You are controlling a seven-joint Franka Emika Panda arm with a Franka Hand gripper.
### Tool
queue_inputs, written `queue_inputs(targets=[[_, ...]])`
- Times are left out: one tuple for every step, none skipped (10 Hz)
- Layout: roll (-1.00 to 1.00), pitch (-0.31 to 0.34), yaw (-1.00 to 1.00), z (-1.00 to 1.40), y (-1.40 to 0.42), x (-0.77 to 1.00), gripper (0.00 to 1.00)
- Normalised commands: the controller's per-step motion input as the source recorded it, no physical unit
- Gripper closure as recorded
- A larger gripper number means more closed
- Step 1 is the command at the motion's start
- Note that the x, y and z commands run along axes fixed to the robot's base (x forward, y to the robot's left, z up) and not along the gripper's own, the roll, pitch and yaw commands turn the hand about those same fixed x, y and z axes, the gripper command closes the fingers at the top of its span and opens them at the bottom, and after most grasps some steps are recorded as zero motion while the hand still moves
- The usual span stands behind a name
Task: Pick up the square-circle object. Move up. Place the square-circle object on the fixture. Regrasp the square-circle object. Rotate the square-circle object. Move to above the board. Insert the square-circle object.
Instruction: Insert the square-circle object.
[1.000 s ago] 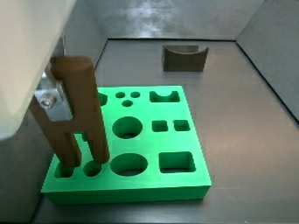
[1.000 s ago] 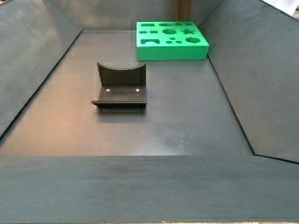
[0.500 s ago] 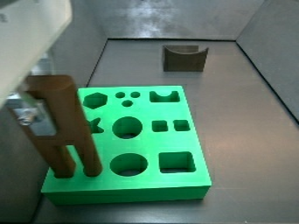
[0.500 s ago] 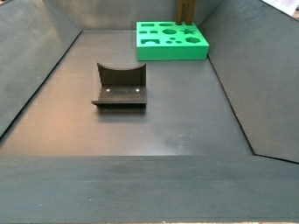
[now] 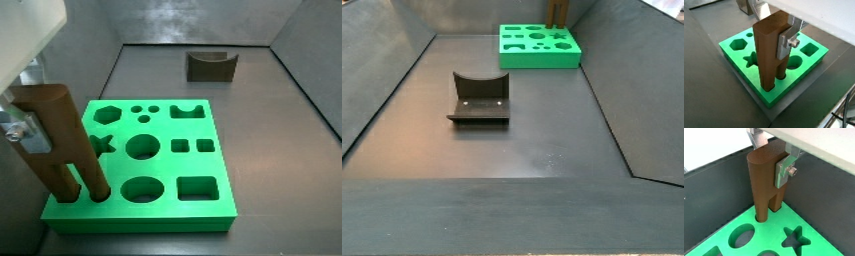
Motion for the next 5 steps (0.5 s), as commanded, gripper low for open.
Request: queue_inputs(targets=[[0.0, 0.0, -0.14, -0.14, 0.05, 0.12, 1.0], [0.0, 0.0, -0.1, -0.26, 0.0, 0.0, 1.0], [0.06, 0.01, -0.16, -0.31, -0.02, 0.0, 1.0], [0.02, 0.004, -0.28, -0.27, -0.04, -0.07, 1.0], [0.0, 0.0, -0.32, -0.24, -0.03, -0.12, 1.0]])
